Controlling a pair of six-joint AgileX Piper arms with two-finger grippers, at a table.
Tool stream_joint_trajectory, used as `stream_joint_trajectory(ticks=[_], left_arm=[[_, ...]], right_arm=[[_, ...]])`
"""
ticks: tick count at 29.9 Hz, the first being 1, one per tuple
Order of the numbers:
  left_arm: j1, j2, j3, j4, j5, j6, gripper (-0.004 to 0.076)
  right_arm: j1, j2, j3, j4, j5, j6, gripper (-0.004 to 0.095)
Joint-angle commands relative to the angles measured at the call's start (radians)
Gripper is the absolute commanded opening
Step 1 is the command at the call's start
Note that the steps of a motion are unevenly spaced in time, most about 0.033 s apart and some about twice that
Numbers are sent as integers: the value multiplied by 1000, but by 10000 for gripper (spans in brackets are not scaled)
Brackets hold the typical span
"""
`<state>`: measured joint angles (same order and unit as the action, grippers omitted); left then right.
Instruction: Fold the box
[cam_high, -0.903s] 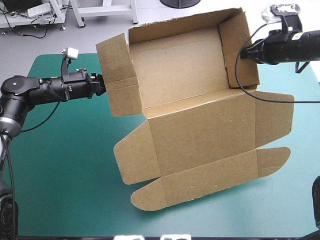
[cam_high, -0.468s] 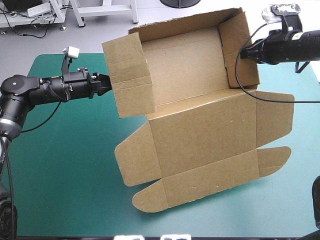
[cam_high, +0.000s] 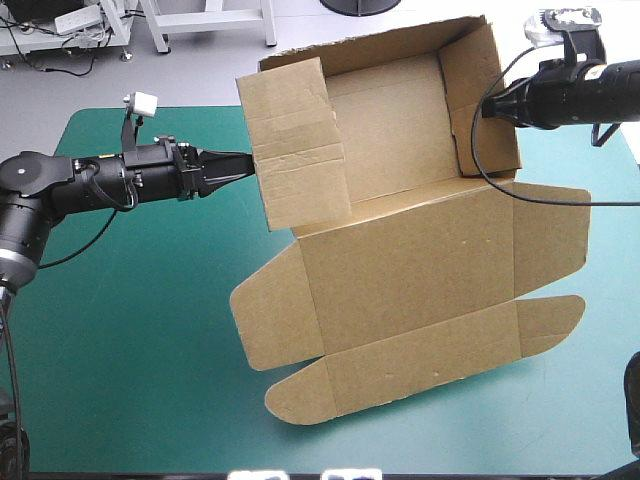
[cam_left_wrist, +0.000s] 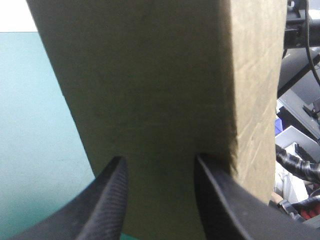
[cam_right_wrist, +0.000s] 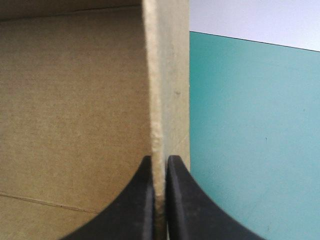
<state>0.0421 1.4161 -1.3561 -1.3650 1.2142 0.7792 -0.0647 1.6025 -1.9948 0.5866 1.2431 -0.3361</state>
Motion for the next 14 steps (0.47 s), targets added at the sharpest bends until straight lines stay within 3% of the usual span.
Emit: stream_joint_trajectory(ticks=[1,5,14], left_arm=[[-6,-38,-35,-101,70,-13,394],[-6,-38,-35,-134,70,-13,440],[-6,-38,-35,-164,68,-5,444]], right_arm=[[-3,-36,-26,54,-16,12,-23],[-3,-32,-26,54,-16,15,-23],[-3,-15,-26,69,-16,15,-23]])
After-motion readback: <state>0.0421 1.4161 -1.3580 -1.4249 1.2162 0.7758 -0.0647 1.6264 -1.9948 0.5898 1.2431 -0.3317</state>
